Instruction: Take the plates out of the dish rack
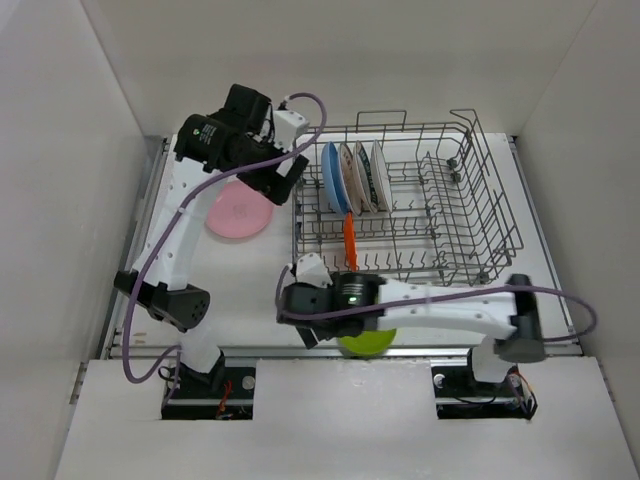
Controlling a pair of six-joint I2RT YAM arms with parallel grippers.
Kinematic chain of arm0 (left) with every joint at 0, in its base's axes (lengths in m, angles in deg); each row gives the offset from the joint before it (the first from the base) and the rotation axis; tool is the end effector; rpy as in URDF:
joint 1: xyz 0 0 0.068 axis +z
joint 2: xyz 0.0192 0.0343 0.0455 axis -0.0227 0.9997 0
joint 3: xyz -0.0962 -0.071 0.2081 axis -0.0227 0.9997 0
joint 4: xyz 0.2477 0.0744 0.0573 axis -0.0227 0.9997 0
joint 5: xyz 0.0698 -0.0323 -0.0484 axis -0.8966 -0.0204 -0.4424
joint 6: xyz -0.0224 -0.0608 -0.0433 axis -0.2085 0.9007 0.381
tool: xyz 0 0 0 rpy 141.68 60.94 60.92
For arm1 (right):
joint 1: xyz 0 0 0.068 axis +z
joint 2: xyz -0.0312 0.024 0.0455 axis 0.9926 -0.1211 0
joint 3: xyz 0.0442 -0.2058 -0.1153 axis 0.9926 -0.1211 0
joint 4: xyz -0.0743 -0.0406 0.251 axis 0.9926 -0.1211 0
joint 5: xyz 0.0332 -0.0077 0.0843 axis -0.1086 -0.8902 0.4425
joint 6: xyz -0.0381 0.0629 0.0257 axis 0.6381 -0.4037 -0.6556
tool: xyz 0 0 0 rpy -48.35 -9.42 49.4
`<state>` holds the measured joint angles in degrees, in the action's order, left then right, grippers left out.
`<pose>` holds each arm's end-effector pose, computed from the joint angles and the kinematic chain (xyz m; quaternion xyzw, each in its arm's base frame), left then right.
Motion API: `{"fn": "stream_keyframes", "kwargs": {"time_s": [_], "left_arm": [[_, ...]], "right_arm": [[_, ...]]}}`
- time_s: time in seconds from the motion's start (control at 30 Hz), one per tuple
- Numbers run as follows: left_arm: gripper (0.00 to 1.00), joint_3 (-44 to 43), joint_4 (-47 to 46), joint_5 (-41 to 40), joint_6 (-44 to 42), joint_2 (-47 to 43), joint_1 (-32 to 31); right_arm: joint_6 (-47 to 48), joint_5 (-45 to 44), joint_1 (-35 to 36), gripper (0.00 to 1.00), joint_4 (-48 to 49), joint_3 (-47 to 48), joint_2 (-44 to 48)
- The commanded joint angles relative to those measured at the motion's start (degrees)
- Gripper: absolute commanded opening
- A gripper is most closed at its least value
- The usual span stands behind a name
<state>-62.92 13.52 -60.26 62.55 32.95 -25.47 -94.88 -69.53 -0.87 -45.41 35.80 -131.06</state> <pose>0.3022 -0.1415 0.4124 0.3474 0.8635 -0.0572 0.3612 0.0768 0.3412 0.2352 -0.2715 0.9285 0.0012 0.2533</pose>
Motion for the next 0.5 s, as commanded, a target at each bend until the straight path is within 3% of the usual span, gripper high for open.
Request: {"fn": "stream_keyframes", "kwargs": {"time_s": [0.0,0.1,0.17,0.3,0.47], "left_arm": [[0.99,-4.1,-1.5,7.3,-1.1,0.9,-3.9],[0.99,-5.0,-5.3,9.6,1.2,3.2,-6.6],[0.99,-5.5,-7.9,6.4,5.3,5.6,-8.3],[0.99,-7.1,-13.4,-2.1,13.9,10.7,-8.9],[0.99,-10.2,-17.9,-5.8,19.0,17.3,-8.9]], "right_arm": [[-2.0,3.5,0.9,0.78,10.7,0.3,12.7],[-3.0,3.6,0.9,0.78,17.7,-2.9,24.9],[-6.9,-2.0,0.4,0.79,17.7,-6.4,33.4],[-23.1,-10.9,-0.3,0.77,10.0,-13.2,45.8],[-29.5,-12.3,-0.3,0.70,7.5,-19.6,55.0]]}}
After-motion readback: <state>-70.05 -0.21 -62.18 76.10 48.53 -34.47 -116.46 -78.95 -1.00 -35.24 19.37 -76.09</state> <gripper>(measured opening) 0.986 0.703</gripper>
